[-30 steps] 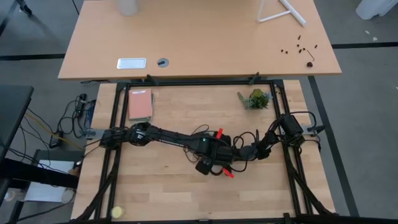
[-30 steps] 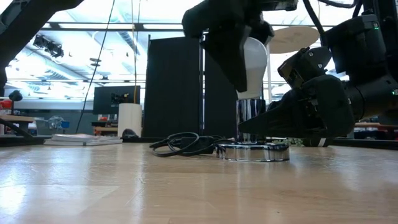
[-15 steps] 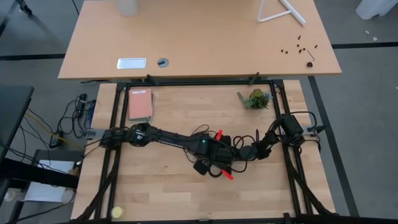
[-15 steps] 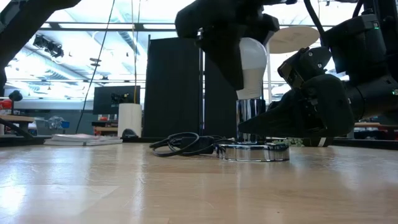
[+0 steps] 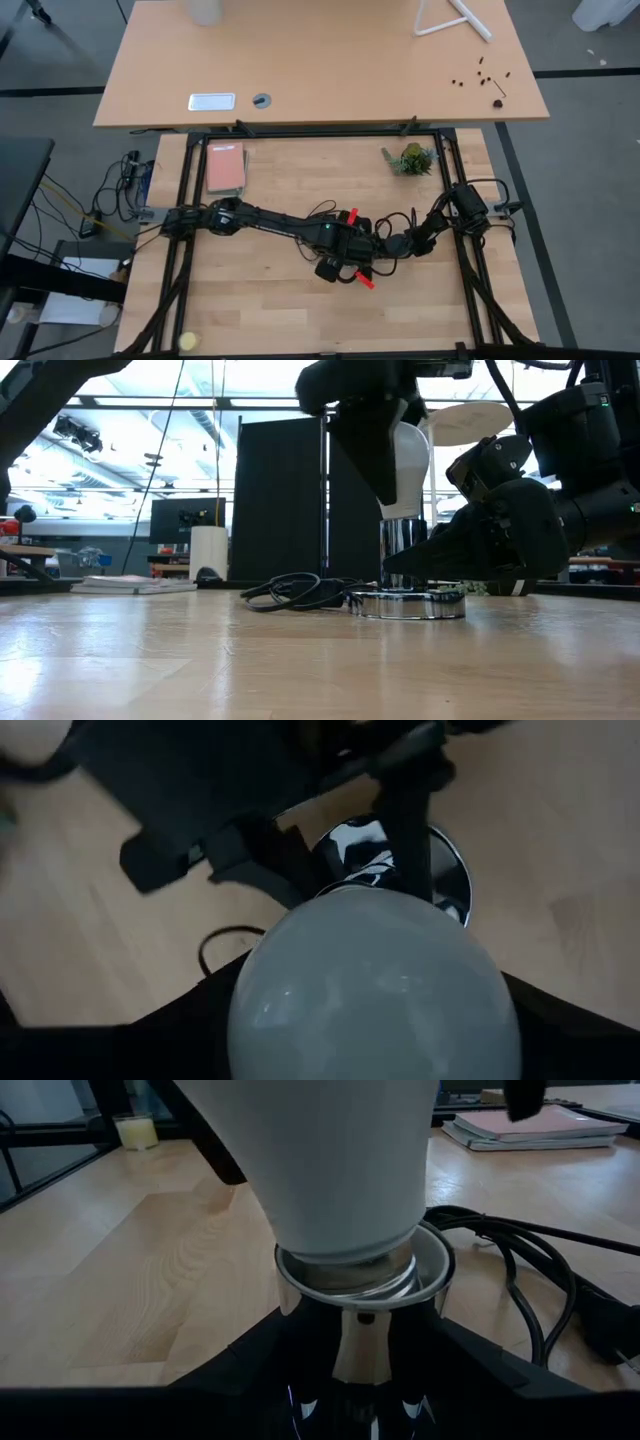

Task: Screw lightbulb
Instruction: Remove the lightbulb from the lamp

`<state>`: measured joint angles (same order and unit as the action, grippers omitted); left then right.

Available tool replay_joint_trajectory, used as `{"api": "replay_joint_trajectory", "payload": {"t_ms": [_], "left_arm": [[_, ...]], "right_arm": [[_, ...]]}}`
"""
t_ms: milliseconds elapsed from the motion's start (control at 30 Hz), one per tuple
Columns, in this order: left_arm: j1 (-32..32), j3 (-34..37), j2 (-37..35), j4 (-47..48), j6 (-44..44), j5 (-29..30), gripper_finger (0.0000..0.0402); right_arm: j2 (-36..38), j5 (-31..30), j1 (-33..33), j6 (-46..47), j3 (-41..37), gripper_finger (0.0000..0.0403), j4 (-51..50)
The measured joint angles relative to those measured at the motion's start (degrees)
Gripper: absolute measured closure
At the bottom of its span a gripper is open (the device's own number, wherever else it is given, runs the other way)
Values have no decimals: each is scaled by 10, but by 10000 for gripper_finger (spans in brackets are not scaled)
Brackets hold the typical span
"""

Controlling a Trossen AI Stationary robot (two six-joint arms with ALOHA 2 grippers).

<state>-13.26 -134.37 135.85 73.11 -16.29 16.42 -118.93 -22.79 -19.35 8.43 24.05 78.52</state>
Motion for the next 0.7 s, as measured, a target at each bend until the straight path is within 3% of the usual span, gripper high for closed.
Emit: {"api": "replay_joint_trajectory", "payload": {"t_ms": [500, 700], "left_arm": [[1, 0, 1, -28, 474, -26, 123], [1, 0, 1, -51, 462, -28, 121]], "right_arm": [[0, 0, 0, 0, 0, 205, -1], [0, 0, 0, 2, 0, 205, -1]]}}
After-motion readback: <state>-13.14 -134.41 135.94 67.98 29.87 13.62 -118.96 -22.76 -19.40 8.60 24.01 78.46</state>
